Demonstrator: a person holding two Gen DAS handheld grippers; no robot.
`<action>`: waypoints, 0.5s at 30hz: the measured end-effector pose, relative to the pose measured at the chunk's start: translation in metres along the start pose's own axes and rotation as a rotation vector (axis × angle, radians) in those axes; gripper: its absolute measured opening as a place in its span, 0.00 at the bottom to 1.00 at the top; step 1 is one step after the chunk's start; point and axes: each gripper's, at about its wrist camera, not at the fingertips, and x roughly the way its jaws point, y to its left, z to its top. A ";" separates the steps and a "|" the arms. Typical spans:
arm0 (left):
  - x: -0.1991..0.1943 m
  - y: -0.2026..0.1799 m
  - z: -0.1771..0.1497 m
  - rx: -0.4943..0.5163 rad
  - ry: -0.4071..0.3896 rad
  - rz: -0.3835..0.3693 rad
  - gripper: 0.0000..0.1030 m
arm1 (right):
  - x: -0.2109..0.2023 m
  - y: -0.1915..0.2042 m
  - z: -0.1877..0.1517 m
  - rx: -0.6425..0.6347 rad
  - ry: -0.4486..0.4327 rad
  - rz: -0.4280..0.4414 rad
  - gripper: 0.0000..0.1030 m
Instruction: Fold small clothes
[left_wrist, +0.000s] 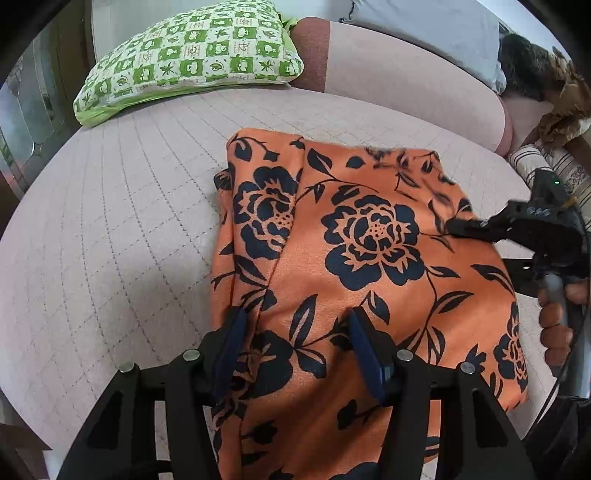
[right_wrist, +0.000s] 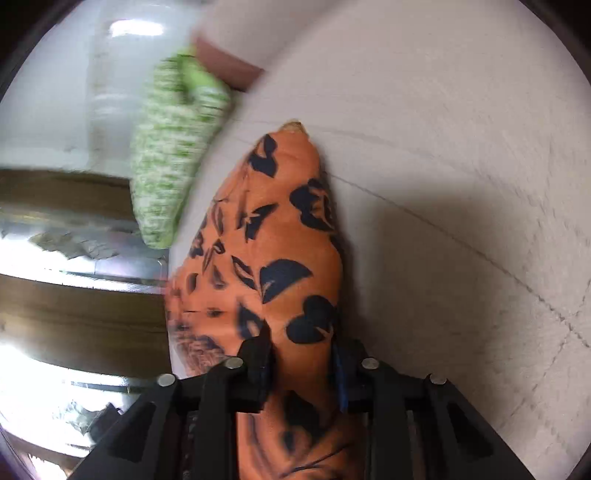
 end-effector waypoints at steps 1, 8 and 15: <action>0.000 0.002 0.000 -0.010 0.001 -0.006 0.58 | -0.005 0.007 -0.002 -0.019 -0.016 -0.021 0.47; -0.006 0.007 0.003 -0.043 0.001 -0.032 0.58 | -0.080 0.084 -0.053 -0.313 -0.174 -0.056 0.62; -0.056 0.029 -0.022 -0.132 -0.044 -0.075 0.56 | -0.040 0.054 -0.090 -0.305 -0.012 -0.028 0.67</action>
